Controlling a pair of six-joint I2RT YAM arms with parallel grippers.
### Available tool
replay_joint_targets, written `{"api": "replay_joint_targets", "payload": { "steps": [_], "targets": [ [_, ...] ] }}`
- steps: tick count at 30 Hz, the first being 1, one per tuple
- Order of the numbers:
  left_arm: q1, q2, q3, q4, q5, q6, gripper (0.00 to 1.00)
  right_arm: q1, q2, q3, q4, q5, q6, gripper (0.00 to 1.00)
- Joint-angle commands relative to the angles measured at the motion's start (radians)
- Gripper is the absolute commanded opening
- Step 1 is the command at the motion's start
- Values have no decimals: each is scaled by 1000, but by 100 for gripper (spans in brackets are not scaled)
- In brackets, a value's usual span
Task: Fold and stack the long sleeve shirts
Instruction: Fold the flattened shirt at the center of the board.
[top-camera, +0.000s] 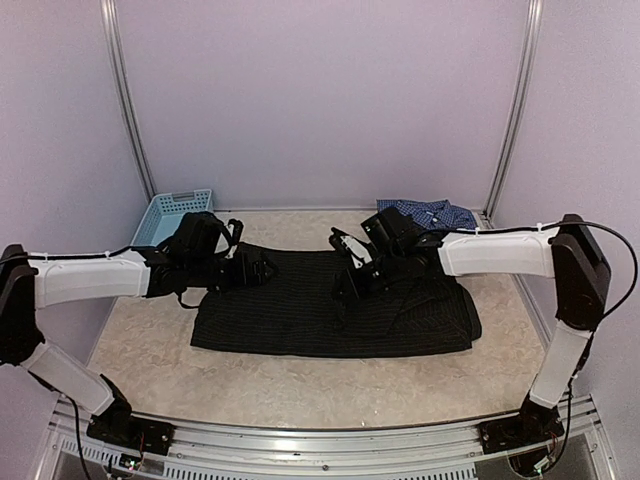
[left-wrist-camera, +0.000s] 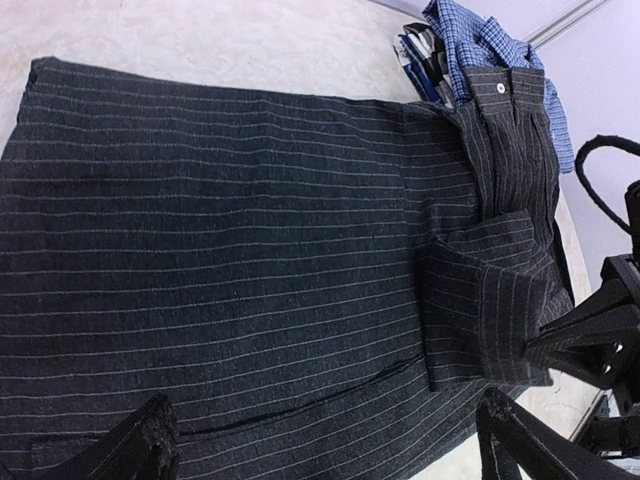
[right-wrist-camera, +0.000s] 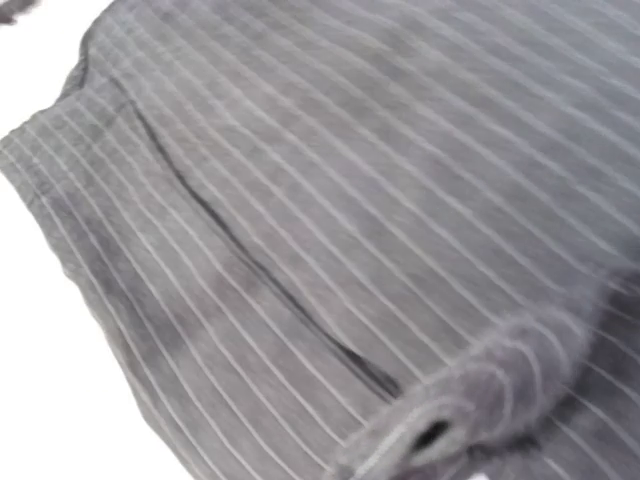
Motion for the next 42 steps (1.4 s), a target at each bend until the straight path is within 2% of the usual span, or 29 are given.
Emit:
{"api": "replay_joint_targets", "payload": {
  "steps": [1,3,6,9,11,14,17,21,27,36,42],
  "targets": [
    [8,28,-58,97,71,-114,99,56,124,76,41,-10,51,0],
    [9,46,-88,144,88,-147,98,71,165,103,50,-29,54,5],
    [8,66,-128,208,117,-175,98,74,195,117,78,-88,64,22],
    [8,91,-136,260,158,-178,98,74,175,119,72,-80,55,39],
    [7,127,-129,293,190,-179,99,74,147,115,53,-47,45,44],
    [6,174,-107,322,224,-186,99,66,103,92,24,-1,34,48],
    [1,219,-85,334,249,-199,96,54,56,42,33,24,37,48],
    [-18,269,-66,374,288,-232,82,36,35,-10,48,48,38,46],
    [-52,369,-4,392,311,-238,68,34,81,-26,74,36,22,43],
    [-57,413,31,365,282,-200,67,34,167,-4,64,41,-9,40],
    [-57,417,60,315,257,-142,70,30,195,-8,53,52,-14,27]
  ]
}}
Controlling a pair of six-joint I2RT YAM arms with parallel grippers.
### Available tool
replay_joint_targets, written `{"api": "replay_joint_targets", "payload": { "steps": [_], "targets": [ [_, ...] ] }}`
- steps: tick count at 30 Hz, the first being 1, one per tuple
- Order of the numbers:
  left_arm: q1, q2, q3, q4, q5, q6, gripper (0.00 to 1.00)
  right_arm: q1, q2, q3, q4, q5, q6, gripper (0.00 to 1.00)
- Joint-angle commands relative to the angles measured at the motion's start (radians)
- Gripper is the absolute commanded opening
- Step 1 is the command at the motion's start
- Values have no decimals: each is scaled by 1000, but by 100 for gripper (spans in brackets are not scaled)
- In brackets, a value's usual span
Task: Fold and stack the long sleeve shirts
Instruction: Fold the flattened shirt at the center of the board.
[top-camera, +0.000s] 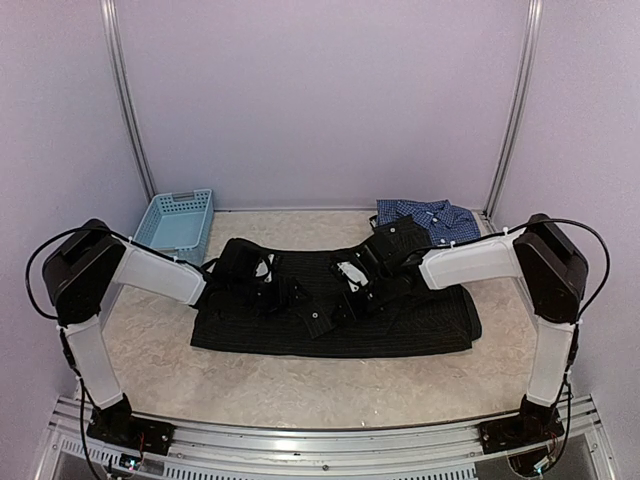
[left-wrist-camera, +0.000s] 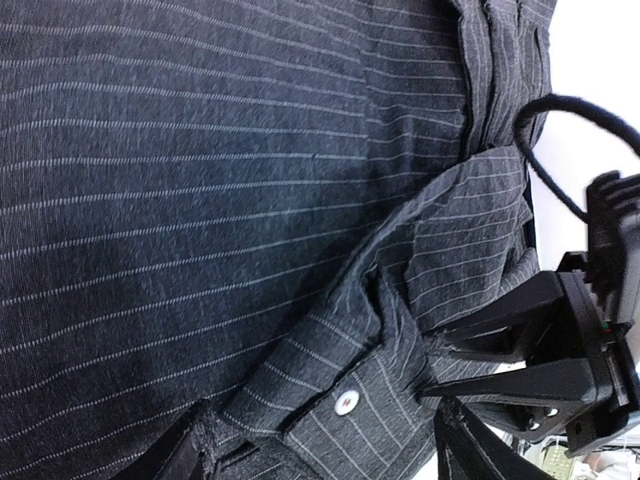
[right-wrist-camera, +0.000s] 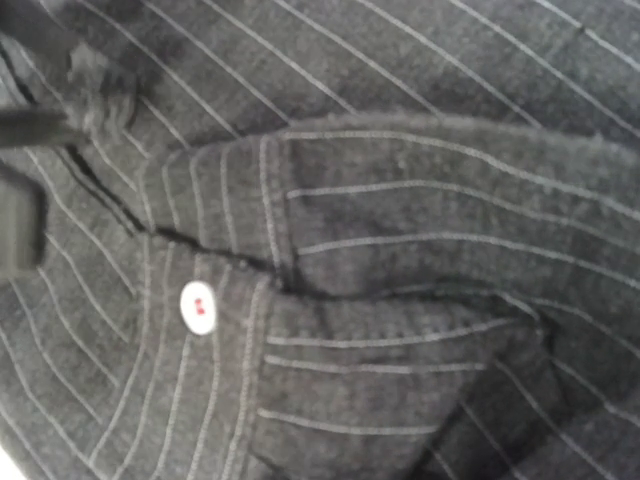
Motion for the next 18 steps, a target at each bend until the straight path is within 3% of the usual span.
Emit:
{"api": "replay_joint_targets", "payload": {
  "steps": [1,12,18],
  "targets": [
    [-1,15,44,-46,-28,74,71,-8,27,4,1,11,-13,25],
    [9,70,85,-70,56,197,71,-34,23,-45,4,20,3,9],
    [10,98,87,-36,131,215,63,-37,23,-63,16,15,10,7]
  ]
}}
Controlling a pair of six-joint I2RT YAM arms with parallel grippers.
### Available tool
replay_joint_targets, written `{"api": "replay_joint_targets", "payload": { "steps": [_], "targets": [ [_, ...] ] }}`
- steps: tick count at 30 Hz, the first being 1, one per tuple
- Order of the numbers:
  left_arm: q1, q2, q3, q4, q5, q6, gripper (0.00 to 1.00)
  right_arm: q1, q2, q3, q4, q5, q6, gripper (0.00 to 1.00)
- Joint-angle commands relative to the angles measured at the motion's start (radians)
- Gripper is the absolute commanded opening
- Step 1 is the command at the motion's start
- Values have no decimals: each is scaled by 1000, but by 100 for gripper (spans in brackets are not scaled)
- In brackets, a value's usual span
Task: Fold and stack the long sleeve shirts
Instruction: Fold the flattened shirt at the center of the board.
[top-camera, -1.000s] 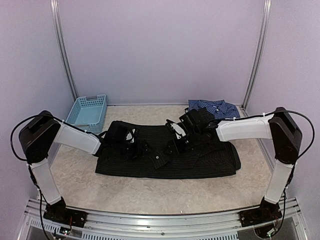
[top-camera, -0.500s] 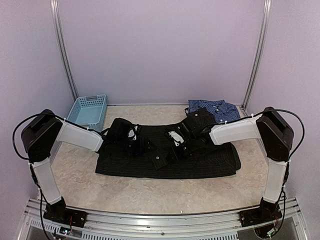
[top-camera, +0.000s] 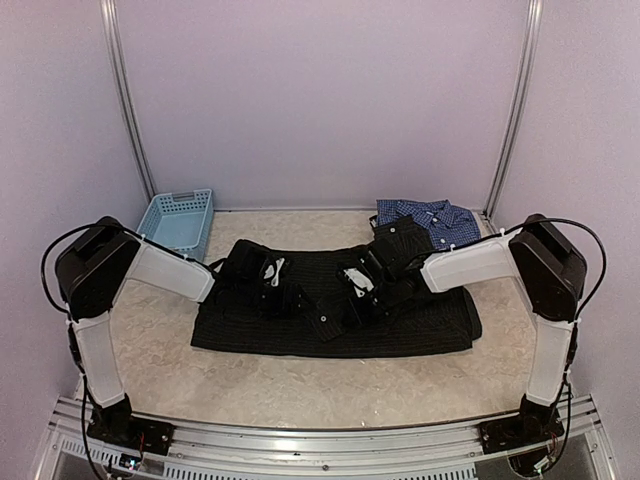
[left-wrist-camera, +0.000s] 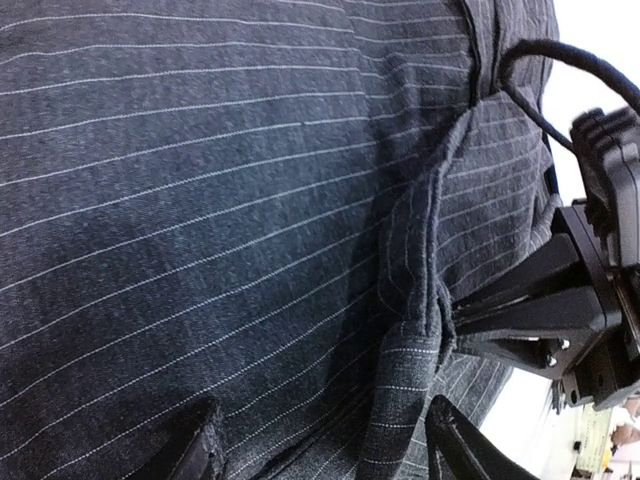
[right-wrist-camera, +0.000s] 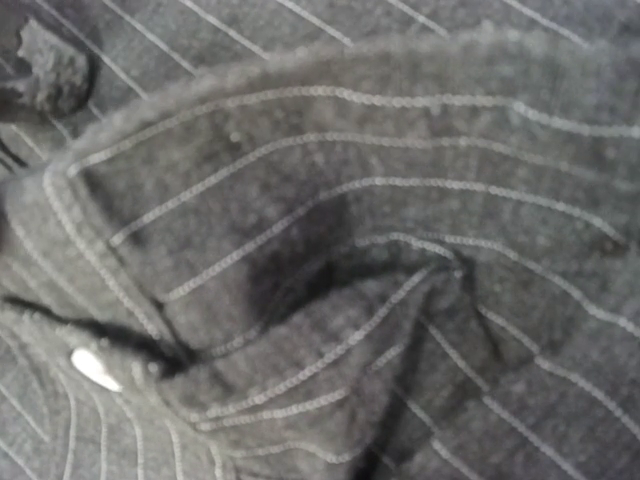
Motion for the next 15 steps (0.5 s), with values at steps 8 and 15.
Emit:
{"api": "replay_joint_targets", "payload": {
  "steps": [8,15],
  "targets": [
    [-15,27,0,83,153,32,50,-8,5,-28,17,8,9,6],
    [-36,5,-11,77,129,37,50,-8,3,-23,17,4,8,6]
  ]
}}
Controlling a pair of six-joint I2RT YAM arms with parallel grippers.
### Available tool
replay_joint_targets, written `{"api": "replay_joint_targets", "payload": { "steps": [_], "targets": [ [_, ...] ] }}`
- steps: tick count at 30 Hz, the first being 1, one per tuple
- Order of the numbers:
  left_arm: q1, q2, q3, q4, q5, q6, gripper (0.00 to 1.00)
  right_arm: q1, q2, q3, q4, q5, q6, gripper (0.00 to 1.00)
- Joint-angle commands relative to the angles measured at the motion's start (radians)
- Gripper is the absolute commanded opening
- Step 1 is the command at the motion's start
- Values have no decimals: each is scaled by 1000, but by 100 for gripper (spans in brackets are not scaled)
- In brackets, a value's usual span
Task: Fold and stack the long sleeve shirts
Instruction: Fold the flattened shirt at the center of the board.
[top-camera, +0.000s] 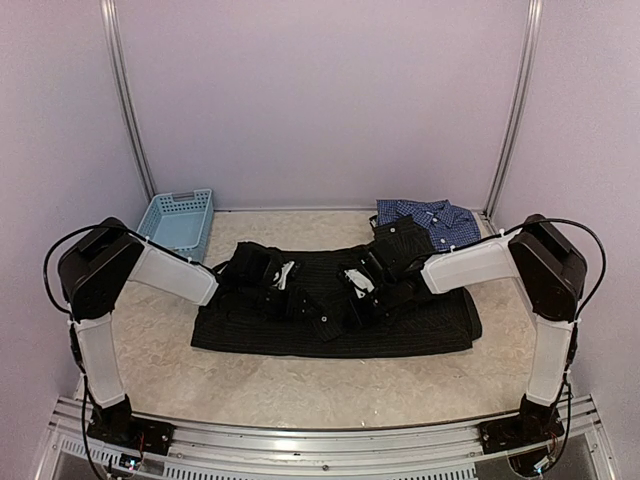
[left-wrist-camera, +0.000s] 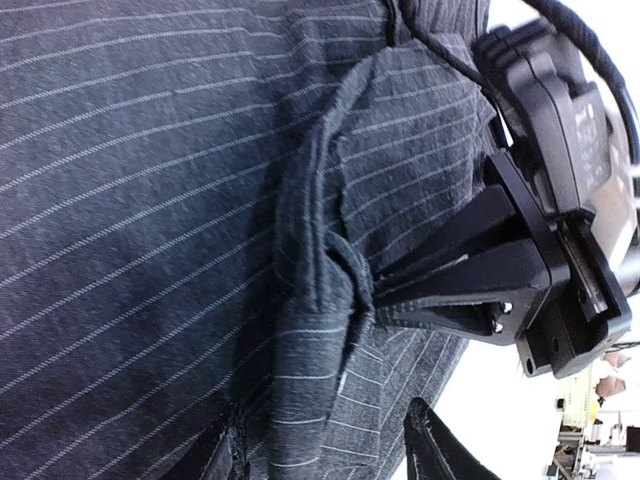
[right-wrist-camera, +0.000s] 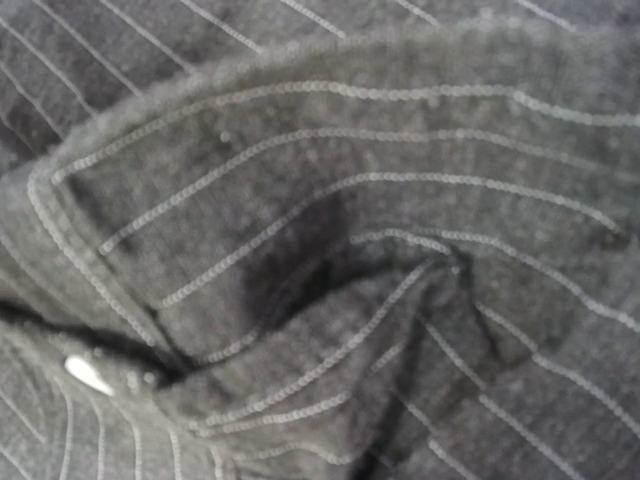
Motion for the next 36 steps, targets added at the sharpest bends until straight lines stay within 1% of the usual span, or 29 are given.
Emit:
{"api": "replay_joint_targets", "payload": {
  "steps": [1,6,9,12,14,16,17,19,23,27,31,36],
  "targets": [
    [-13,-9,-10,13,-1,16,48,-8,2,-9,1,3,3,6],
    [-22,-8,-17,13,-17,21,40,-8,-4,-12,0,5,2,6],
    [-26,-18,-25,15,-23,23,32,-8,-3,-11,1,4,4,6],
    [-27,-28,-28,19,-22,30,22,-8,-4,-9,4,1,4,6],
    [-22,-32,-23,14,-15,40,11,-8,-5,-10,3,-5,0,9],
    [-10,-40,-21,6,0,44,2,-8,-19,-13,3,-5,-2,15],
    [-3,-47,-19,-3,12,45,0,-8,-32,-14,-2,-1,-4,19],
    [11,-73,-11,-36,42,51,0,-10,-74,-14,-17,8,-11,28],
    [33,-168,6,-170,51,85,0,-14,-167,-7,-80,48,-33,40],
    [66,-282,21,-366,43,108,0,-24,-283,-9,-157,98,-53,50],
    [96,-371,32,-521,45,124,0,-49,-376,-23,-226,149,-75,56],
    [127,-463,15,-593,109,96,0,-102,-457,-66,-253,168,-92,59]
  ]
}}
